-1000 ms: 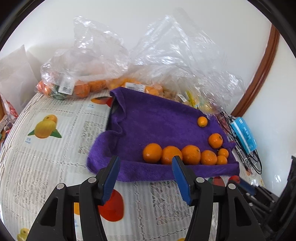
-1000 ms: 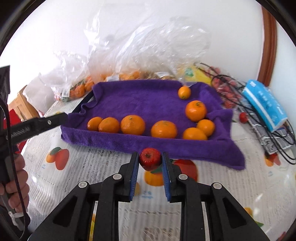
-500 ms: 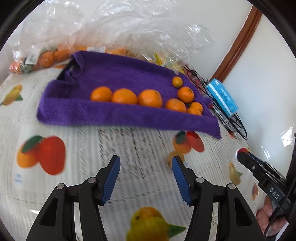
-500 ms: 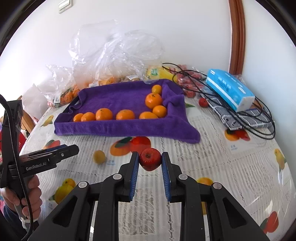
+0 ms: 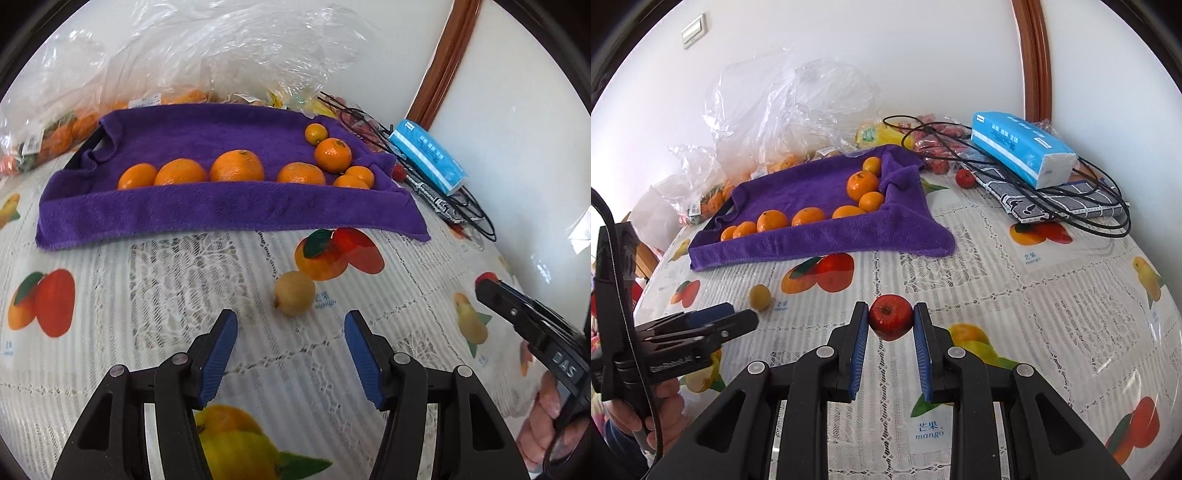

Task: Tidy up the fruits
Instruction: 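Lift the red apple with the right gripper while the left gripper grasps a small yellow fruit, then carry the red apple and yellow fruit over the purple towel with both grippers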

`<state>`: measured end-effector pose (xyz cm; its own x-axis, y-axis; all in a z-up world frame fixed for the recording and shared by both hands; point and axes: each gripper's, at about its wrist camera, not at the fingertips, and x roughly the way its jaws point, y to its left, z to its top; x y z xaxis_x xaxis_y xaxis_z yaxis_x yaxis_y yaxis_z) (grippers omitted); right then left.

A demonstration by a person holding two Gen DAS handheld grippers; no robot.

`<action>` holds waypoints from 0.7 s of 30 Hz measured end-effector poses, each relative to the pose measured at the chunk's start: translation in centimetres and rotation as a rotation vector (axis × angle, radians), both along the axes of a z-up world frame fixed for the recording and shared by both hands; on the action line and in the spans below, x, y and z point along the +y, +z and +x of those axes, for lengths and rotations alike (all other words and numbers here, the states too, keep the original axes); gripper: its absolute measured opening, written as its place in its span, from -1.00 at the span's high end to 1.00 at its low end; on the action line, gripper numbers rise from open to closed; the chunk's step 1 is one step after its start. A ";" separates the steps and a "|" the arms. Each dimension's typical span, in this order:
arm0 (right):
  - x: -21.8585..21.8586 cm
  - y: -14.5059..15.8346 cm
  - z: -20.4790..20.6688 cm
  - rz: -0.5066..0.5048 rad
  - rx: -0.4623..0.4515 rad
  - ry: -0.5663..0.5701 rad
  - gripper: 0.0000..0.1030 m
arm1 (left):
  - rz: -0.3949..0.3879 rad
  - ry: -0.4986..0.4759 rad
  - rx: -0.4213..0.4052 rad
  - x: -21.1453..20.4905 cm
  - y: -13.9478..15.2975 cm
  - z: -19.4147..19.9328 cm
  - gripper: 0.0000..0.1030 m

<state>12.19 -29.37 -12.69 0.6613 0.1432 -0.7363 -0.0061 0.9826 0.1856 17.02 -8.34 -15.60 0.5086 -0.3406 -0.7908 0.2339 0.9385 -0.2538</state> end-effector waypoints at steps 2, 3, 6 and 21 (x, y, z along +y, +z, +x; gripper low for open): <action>-0.1 0.0 -0.1 0.000 -0.001 0.004 0.52 | 0.033 0.009 -0.006 -0.8 0.0 0.5 -0.11; -0.2 0.1 -0.2 0.003 -0.002 0.004 0.52 | 0.041 0.013 -0.008 -1.2 0.0 0.7 -0.11; -0.5 0.0 -0.5 0.002 -0.002 0.009 0.52 | 0.081 0.025 -0.016 -2.0 -0.1 1.3 0.07; 3.1 -1.0 -0.8 -0.037 0.000 0.115 0.53 | 0.230 0.094 -0.054 0.2 -0.2 0.1 0.53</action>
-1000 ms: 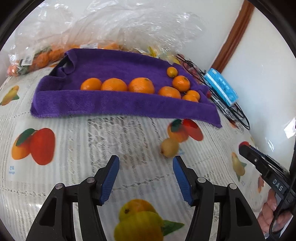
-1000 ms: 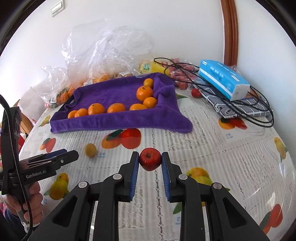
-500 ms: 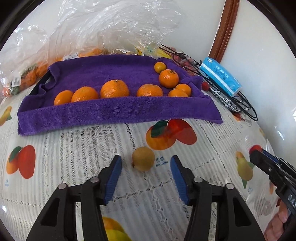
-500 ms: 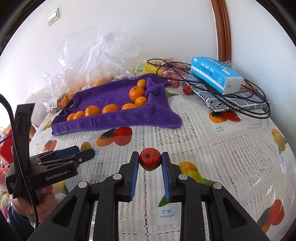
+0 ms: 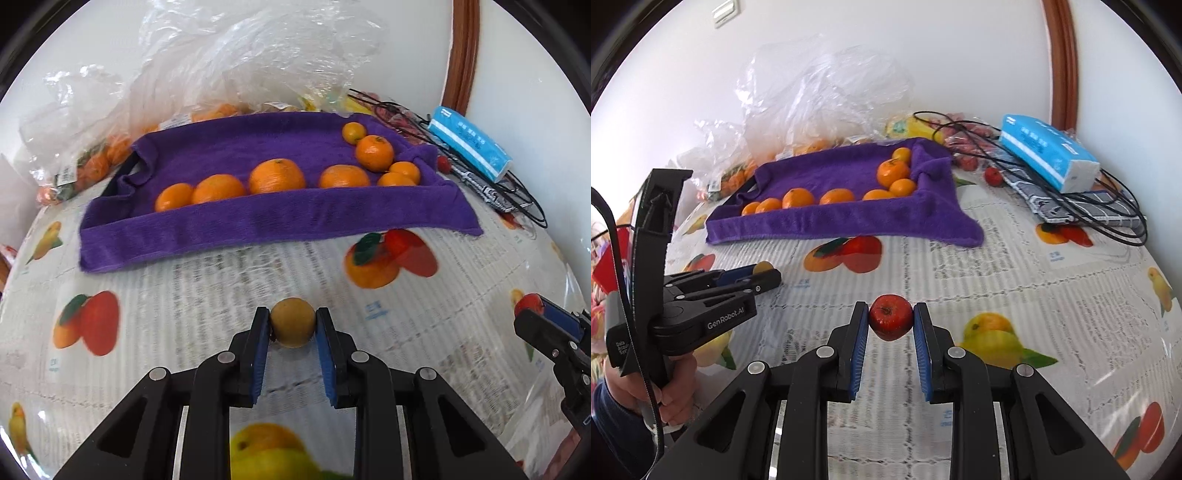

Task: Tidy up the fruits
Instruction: 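Carry the red apple and yellow fruit over the purple towel with both grippers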

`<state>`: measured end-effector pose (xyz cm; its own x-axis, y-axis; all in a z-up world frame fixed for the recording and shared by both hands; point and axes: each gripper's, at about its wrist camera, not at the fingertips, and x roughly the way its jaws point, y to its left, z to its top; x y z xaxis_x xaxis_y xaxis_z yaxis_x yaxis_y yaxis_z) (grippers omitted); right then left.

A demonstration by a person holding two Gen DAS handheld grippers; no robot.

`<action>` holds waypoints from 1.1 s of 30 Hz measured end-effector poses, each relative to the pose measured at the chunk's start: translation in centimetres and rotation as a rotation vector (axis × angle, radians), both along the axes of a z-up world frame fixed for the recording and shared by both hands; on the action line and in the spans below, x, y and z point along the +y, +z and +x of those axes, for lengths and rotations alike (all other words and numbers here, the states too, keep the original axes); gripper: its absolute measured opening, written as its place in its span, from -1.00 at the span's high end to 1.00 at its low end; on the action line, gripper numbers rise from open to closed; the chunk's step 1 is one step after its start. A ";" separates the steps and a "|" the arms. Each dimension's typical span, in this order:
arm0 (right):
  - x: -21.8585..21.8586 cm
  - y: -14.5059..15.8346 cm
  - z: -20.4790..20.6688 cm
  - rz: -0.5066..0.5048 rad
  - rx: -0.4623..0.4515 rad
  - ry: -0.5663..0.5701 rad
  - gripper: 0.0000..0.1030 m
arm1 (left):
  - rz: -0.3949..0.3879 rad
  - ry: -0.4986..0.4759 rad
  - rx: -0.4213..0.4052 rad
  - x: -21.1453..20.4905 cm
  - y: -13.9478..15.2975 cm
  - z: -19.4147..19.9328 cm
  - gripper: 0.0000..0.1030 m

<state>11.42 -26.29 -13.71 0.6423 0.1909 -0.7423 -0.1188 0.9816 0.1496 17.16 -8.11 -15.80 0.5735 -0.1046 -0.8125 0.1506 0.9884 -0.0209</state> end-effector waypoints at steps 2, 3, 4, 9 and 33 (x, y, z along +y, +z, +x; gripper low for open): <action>1.0 -0.3 0.3 0.002 0.011 0.019 0.53 | 0.011 0.022 -0.002 1.3 0.0 -0.3 0.53; 1.6 -0.5 0.5 0.004 0.017 0.029 0.53 | 0.014 0.036 -0.002 2.1 0.0 -0.5 0.53; 2.1 -0.7 0.7 0.006 0.019 0.037 0.53 | 0.014 0.049 -0.002 2.9 0.0 -0.7 0.53; 4.6 -1.5 1.6 -0.010 0.025 0.083 0.52 | 0.014 0.105 -0.003 6.0 -0.1 -1.6 0.52; 5.7 -2.6 2.4 -0.005 0.087 0.090 0.52 | -0.054 0.141 -0.003 7.7 -0.2 -1.9 0.53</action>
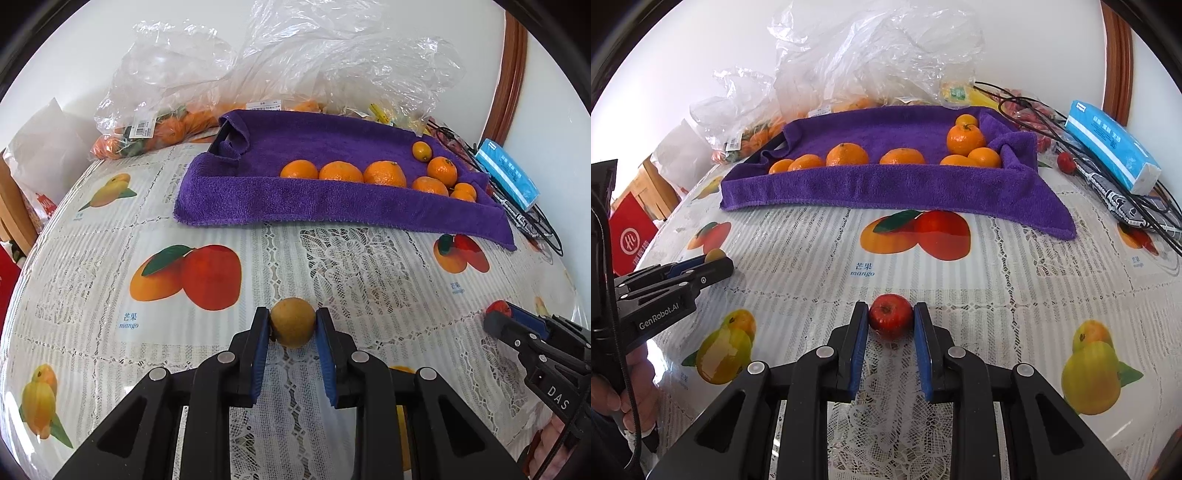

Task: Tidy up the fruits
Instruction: 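Carry the red apple and yellow fruit over the purple towel with both grippers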

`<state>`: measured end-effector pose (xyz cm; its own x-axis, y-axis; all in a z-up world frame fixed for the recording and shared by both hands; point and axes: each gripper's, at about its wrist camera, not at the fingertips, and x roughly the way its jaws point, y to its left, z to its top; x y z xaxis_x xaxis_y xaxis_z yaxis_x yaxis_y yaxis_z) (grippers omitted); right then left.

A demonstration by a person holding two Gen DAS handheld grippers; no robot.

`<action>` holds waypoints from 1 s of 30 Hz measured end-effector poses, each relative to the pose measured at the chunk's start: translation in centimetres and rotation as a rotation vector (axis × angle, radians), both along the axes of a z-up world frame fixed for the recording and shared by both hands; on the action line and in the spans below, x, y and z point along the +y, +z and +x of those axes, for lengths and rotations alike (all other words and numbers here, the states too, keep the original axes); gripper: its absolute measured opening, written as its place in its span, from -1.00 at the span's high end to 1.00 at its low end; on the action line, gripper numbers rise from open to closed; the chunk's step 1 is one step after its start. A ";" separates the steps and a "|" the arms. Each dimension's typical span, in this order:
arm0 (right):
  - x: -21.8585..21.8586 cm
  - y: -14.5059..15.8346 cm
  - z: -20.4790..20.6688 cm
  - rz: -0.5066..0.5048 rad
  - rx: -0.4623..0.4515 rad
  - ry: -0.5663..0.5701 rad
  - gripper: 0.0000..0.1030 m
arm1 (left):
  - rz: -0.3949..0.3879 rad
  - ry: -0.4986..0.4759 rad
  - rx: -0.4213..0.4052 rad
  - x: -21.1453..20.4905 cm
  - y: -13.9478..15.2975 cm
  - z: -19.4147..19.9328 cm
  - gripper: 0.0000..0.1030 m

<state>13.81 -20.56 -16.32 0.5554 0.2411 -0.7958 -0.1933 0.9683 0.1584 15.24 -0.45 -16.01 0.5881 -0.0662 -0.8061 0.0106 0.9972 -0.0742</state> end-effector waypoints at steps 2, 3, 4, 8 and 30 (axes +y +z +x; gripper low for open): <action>0.1 0.3 -0.2 -0.005 -0.006 0.005 0.52 | -0.001 0.000 0.004 0.0 0.0 -0.1 0.53; 0.2 0.5 -0.3 -0.011 -0.013 0.006 0.52 | -0.008 -0.001 0.008 0.0 0.1 -0.1 0.53; 0.2 0.8 -0.4 -0.015 -0.019 0.007 0.52 | -0.018 -0.003 0.009 0.0 0.2 -0.2 0.53; 0.3 2.0 -0.4 -0.012 -0.042 0.008 0.52 | -0.042 0.000 0.004 0.2 1.0 -0.2 0.53; -0.6 7.2 2.9 0.002 -0.167 -0.044 0.52 | -0.080 0.017 -0.077 1.0 5.9 2.6 0.53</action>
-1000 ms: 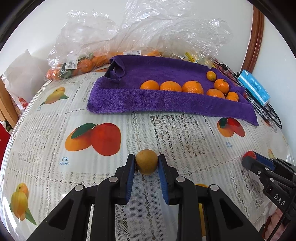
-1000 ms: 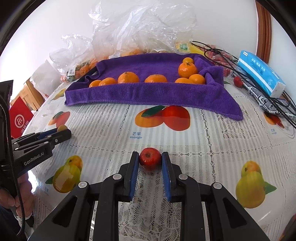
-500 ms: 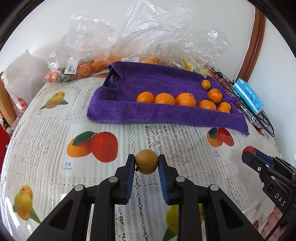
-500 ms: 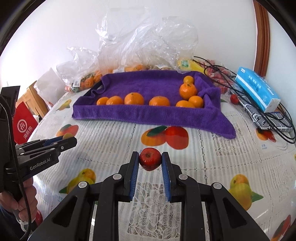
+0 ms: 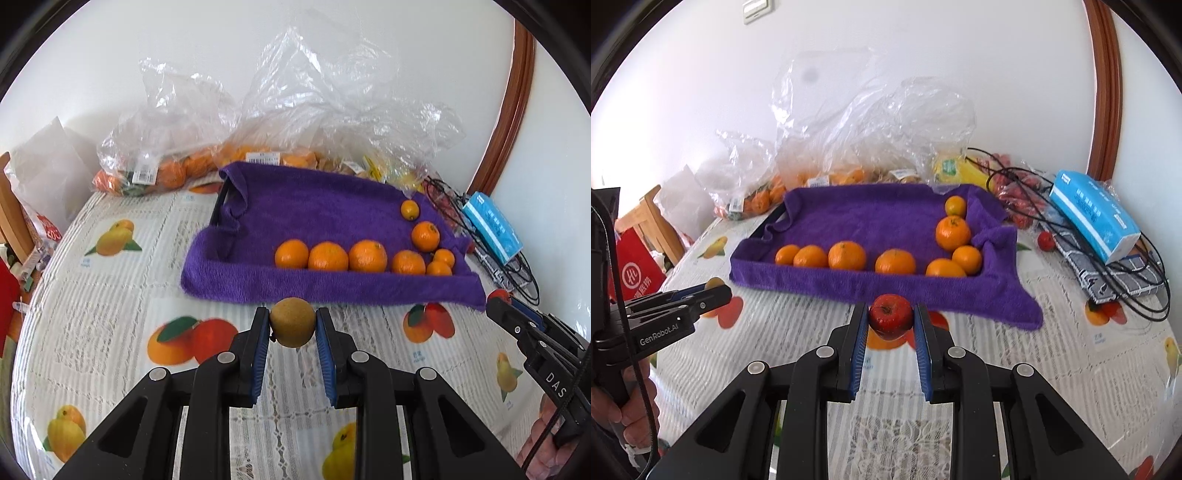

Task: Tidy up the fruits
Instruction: 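Carry the red apple and yellow fruit over the purple towel with both grippers, then lower the red apple onto the towel among the oranges with the right gripper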

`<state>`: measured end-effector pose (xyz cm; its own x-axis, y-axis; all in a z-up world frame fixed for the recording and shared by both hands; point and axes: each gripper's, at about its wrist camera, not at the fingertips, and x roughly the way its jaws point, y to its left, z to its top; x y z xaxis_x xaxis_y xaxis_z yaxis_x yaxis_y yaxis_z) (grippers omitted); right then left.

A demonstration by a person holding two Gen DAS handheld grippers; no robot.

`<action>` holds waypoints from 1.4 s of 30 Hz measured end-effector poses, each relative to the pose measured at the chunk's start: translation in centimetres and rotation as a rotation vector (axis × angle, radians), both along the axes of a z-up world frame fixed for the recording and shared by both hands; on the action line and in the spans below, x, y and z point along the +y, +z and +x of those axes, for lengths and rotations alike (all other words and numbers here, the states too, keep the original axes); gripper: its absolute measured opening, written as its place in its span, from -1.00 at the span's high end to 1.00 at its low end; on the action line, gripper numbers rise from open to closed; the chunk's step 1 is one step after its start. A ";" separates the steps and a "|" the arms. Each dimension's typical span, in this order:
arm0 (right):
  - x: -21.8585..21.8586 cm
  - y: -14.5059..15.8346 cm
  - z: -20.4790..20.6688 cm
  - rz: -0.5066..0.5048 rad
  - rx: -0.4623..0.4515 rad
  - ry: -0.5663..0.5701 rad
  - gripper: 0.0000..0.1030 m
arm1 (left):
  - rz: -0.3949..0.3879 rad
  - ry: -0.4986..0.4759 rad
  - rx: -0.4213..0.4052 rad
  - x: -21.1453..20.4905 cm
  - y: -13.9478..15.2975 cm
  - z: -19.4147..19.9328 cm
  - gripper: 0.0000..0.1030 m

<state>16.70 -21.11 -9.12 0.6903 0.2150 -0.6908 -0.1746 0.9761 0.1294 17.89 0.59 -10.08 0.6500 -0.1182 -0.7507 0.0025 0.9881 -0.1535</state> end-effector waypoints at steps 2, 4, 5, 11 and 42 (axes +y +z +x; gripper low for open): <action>0.1 0.3 0.6 -0.001 -0.012 -0.003 0.52 | 0.003 0.003 -0.011 0.1 0.4 0.6 0.53; 0.2 0.6 1.3 -0.004 -0.021 -0.007 0.52 | 0.002 0.004 -0.020 0.2 0.7 1.3 0.53; 0.3 0.7 1.7 -0.003 -0.026 -0.008 0.52 | -0.002 0.005 -0.024 0.3 0.8 1.6 0.53; 0.9 1.8 4.0 0.000 -0.057 -0.004 0.52 | -0.012 0.005 -0.045 0.3 1.4 3.9 0.53; 0.5 -2.2 8.5 0.040 -0.057 -0.019 0.52 | -0.042 0.020 -0.007 0.9 -2.4 7.6 0.53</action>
